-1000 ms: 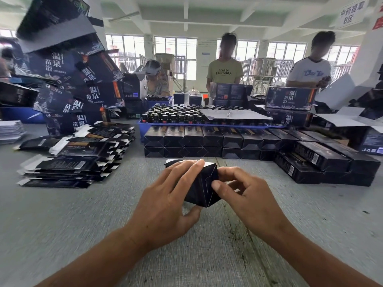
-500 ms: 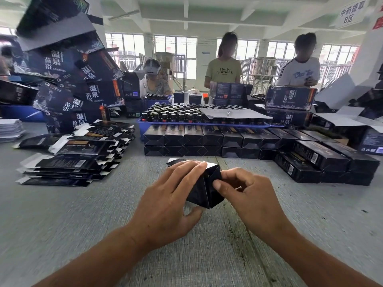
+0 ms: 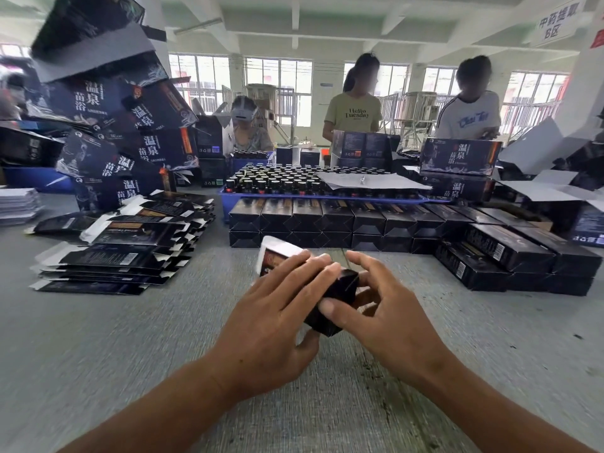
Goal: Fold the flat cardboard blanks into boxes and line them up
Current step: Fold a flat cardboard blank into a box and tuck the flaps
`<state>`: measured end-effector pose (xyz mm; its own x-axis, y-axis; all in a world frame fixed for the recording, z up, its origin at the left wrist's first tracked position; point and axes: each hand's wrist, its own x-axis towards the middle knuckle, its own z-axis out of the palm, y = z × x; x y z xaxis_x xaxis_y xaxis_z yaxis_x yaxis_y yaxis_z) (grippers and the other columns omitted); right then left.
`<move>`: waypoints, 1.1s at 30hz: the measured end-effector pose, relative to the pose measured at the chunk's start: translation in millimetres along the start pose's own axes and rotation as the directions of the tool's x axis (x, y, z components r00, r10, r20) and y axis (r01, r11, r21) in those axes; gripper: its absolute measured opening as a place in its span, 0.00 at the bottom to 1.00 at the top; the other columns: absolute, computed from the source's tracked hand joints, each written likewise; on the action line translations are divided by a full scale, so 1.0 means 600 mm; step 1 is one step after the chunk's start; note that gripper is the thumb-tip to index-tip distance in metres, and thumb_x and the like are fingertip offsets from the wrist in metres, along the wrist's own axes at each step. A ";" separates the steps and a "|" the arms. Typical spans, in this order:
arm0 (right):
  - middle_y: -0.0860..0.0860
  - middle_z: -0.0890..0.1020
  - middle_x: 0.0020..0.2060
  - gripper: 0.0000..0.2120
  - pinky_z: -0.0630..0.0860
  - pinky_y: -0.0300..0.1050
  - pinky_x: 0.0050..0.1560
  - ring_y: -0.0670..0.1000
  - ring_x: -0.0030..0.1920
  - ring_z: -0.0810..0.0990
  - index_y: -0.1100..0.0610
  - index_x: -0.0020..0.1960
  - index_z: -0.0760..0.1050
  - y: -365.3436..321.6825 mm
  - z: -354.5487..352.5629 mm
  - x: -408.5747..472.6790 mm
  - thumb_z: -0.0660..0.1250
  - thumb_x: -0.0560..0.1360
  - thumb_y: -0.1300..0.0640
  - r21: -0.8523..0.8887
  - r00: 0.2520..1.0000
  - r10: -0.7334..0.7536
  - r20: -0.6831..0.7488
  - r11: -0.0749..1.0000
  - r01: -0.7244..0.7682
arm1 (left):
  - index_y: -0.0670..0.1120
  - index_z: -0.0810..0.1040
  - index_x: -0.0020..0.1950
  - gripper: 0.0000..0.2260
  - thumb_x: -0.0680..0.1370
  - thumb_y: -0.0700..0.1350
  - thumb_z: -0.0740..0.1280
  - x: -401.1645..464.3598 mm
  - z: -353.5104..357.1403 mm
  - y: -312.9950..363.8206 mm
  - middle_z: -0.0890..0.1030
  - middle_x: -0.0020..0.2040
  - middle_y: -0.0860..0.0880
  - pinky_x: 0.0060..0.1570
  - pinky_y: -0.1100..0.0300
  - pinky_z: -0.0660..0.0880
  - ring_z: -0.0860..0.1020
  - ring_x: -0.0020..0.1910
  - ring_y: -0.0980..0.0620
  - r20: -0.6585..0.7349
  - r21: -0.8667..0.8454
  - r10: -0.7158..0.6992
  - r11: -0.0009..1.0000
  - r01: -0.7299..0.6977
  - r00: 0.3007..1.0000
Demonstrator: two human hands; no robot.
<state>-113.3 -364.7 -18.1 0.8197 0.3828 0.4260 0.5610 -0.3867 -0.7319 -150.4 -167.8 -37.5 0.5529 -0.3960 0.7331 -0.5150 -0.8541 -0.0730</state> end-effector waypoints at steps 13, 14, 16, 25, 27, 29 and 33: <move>0.42 0.86 0.47 0.28 0.77 0.39 0.48 0.41 0.48 0.85 0.49 0.58 0.76 0.018 -0.009 0.016 0.75 0.59 0.54 0.252 0.946 0.265 0.187 0.918 -0.307 | 0.60 0.54 0.80 0.39 0.72 0.66 0.65 0.012 -0.017 -0.012 0.72 0.68 0.62 0.66 0.55 0.73 0.74 0.63 0.67 0.193 -0.669 -0.679 0.437 0.601 0.708; 0.41 0.86 0.48 0.28 0.77 0.39 0.49 0.41 0.49 0.84 0.48 0.59 0.76 0.018 -0.008 0.015 0.76 0.59 0.55 0.223 0.939 0.267 0.219 0.923 -0.314 | 0.61 0.55 0.80 0.38 0.72 0.65 0.66 0.013 -0.018 -0.013 0.74 0.67 0.63 0.65 0.57 0.74 0.75 0.62 0.68 0.218 -0.720 -0.673 0.378 0.583 0.706; 0.40 0.86 0.49 0.28 0.76 0.39 0.50 0.40 0.50 0.84 0.47 0.60 0.77 0.018 -0.007 0.014 0.77 0.61 0.55 0.181 0.929 0.257 0.266 0.933 -0.310 | 0.60 0.59 0.79 0.35 0.74 0.59 0.68 0.017 -0.018 -0.012 0.79 0.64 0.59 0.57 0.63 0.78 0.78 0.61 0.64 0.234 -0.787 -0.644 0.314 0.531 0.728; 0.35 0.82 0.55 0.23 0.78 0.30 0.49 0.36 0.57 0.80 0.39 0.66 0.69 0.013 -0.013 0.018 0.73 0.75 0.50 0.311 0.993 0.116 0.014 0.943 -0.115 | 0.63 0.72 0.62 0.26 0.68 0.51 0.77 0.023 -0.023 -0.006 0.84 0.55 0.57 0.46 0.65 0.80 0.84 0.52 0.54 0.205 -0.844 -0.632 0.273 0.462 0.747; 0.34 0.82 0.55 0.23 0.77 0.28 0.48 0.36 0.57 0.81 0.41 0.68 0.69 0.012 -0.015 0.018 0.71 0.77 0.53 0.368 0.996 0.084 -0.019 0.927 -0.071 | 0.63 0.71 0.63 0.27 0.68 0.51 0.78 0.023 -0.025 -0.004 0.84 0.55 0.56 0.47 0.62 0.81 0.84 0.51 0.52 0.201 -0.843 -0.625 0.282 0.458 0.754; 0.34 0.82 0.56 0.22 0.77 0.28 0.48 0.37 0.57 0.81 0.41 0.69 0.69 0.011 -0.014 0.018 0.70 0.78 0.54 0.395 0.998 0.065 -0.024 0.917 -0.051 | 0.62 0.70 0.65 0.30 0.67 0.52 0.78 0.023 -0.026 -0.001 0.84 0.56 0.55 0.49 0.56 0.82 0.84 0.52 0.51 0.183 -0.827 -0.617 0.325 0.459 0.766; 0.41 0.82 0.59 0.25 0.80 0.34 0.51 0.40 0.59 0.81 0.32 0.70 0.67 0.010 -0.012 0.015 0.69 0.78 0.52 0.377 0.999 0.026 -0.027 0.926 -0.014 | 0.66 0.67 0.68 0.32 0.68 0.58 0.76 0.019 -0.030 0.004 0.82 0.57 0.60 0.45 0.63 0.79 0.83 0.52 0.54 0.094 -0.762 -0.583 0.479 0.435 0.807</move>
<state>-102.0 -369.7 -14.7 0.8368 0.3502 0.4208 0.4645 -0.0473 -0.8843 -157.1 -168.4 -17.2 0.8079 0.1472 0.5707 -0.5056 -0.3245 0.7994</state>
